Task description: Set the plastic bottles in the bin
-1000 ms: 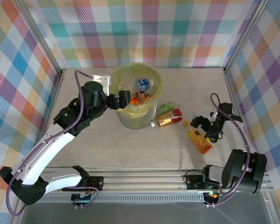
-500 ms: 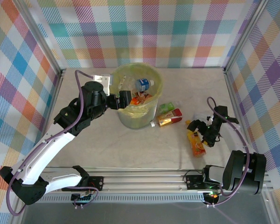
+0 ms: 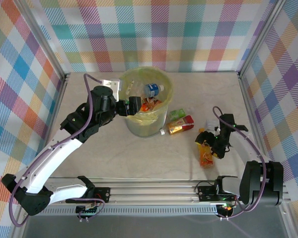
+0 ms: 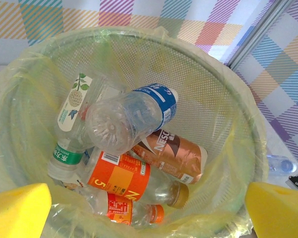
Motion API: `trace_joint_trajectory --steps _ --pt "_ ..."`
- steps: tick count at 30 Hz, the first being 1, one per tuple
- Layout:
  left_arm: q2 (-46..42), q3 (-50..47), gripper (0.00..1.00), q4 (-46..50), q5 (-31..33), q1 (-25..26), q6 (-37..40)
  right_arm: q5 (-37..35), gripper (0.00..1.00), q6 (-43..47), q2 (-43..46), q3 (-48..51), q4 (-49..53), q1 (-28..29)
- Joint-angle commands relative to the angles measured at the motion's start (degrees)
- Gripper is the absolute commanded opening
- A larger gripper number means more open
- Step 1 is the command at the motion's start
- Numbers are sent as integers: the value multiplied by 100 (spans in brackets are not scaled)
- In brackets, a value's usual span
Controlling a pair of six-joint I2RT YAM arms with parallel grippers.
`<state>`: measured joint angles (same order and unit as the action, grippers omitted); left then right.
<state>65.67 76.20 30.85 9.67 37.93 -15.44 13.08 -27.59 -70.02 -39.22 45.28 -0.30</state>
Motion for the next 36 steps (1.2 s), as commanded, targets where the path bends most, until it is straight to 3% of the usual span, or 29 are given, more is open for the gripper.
trace_joint_trajectory --steps 1,20,26,31,36 --pt "25 66 100 -211 -104 -32 -62 -82 93 -254 144 87 168 203" --pt "41 86 100 -217 -123 -35 -72 -441 77 -771 -121 419 52 1269" --pt "101 108 100 -214 -140 -35 -88 -600 62 -826 -92 536 10 1427" --pt "96 140 100 -190 -98 -32 -108 -675 52 -819 177 521 59 1475" --pt "38 158 100 -236 -147 -32 -144 -653 50 -754 933 314 289 1514"
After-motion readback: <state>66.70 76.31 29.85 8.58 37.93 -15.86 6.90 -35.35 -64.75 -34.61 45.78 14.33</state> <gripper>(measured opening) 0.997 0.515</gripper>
